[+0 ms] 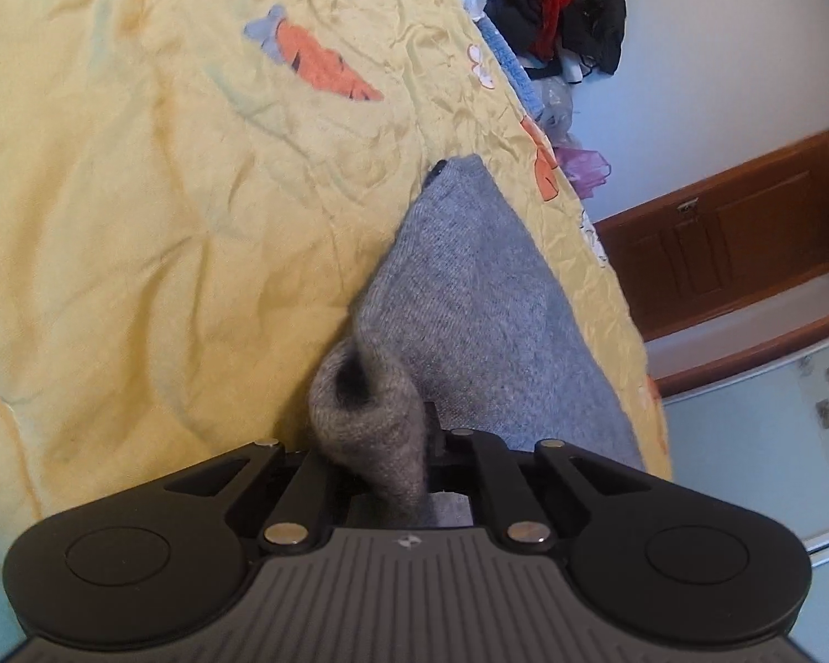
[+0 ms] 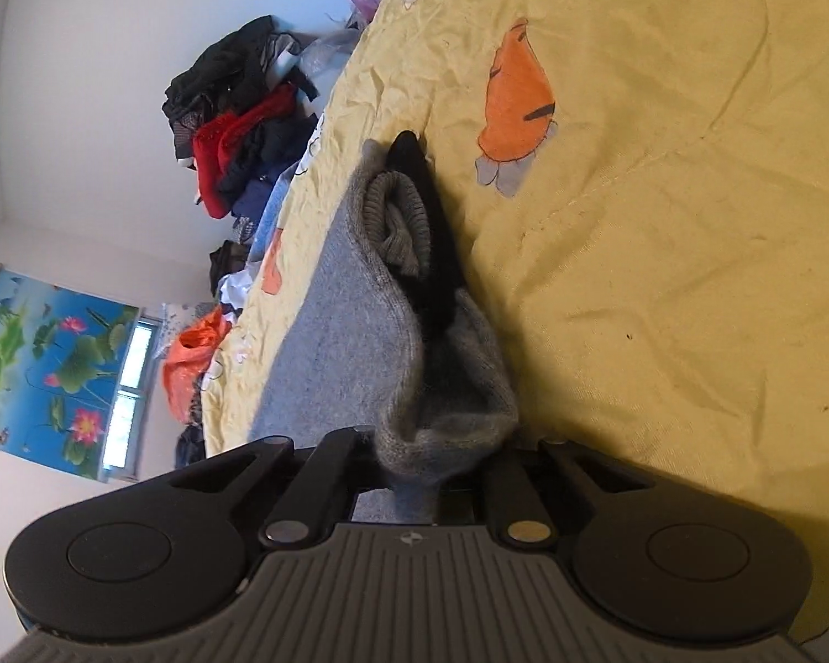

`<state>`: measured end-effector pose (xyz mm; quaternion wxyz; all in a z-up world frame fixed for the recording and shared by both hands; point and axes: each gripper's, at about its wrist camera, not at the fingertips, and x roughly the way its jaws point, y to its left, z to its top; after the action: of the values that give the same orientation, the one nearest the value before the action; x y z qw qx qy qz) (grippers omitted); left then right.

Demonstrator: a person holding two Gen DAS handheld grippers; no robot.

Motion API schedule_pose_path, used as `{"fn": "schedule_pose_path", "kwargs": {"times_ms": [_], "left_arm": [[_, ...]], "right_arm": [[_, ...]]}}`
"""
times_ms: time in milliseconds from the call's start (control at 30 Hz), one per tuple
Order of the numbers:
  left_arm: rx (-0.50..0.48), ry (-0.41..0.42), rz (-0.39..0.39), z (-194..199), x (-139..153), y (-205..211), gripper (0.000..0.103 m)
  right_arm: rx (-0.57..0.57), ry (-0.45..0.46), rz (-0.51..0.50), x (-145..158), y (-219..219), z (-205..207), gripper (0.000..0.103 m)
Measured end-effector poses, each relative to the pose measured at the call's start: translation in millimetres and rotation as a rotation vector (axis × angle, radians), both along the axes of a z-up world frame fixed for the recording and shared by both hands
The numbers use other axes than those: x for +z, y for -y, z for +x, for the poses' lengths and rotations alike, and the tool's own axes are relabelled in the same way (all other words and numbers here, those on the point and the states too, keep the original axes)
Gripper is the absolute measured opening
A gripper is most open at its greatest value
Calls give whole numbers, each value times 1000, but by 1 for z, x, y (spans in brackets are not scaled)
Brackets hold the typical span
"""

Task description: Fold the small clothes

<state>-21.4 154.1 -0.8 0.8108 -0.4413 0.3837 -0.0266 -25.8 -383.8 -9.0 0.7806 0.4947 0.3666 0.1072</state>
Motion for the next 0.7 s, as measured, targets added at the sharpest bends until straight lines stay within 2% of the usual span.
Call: {"fn": "schedule_pose_path", "kwargs": {"times_ms": [67, 167, 233, 300, 367, 433, 467, 500, 533, 600, 633, 667, 700], "left_arm": [[-15, 28, -3, -9, 10, -4, 4], [-61, 54, 11, -28, 28, -11, 4], [-83, 38, 65, -41, 31, -13, 4], [-94, -4, 121, -50, 21, -16, 5], [-109, -37, 130, -54, 10, -20, 8], [-137, -25, 146, -58, 14, -25, 11], [-138, -19, 188, -59, 22, -28, 17], [-134, 7, 254, -60, 34, -30, 21], [-104, 52, 336, -60, 48, -29, 28], [-30, 163, 501, -55, 75, -23, 42], [1, 221, 559, -49, 87, -18, 63], [10, 281, 600, -40, 96, -9, 75], [-2, 340, 637, -30, 103, 4, 76]], "right_arm": [[25, 27, -11, 9, -3, -7, 10], [62, 60, 25, 25, 0, -24, 10], [92, 57, 23, 32, 1, -38, 10], [106, 26, 0, 28, 3, -49, 11], [110, -9, -21, 17, 6, -56, 17], [61, -46, -48, 12, 10, -61, 29], [67, -29, -57, 17, 14, -60, 35], [58, -2, -81, 25, 18, -60, 47], [34, 35, -129, 35, 22, -58, 55], [17, 101, -255, 58, 23, -45, 55], [24, 127, -314, 69, 22, -34, 55], [28, 152, -366, 79, 18, -22, 55], [40, 184, -396, 87, 11, -9, 55]]}}
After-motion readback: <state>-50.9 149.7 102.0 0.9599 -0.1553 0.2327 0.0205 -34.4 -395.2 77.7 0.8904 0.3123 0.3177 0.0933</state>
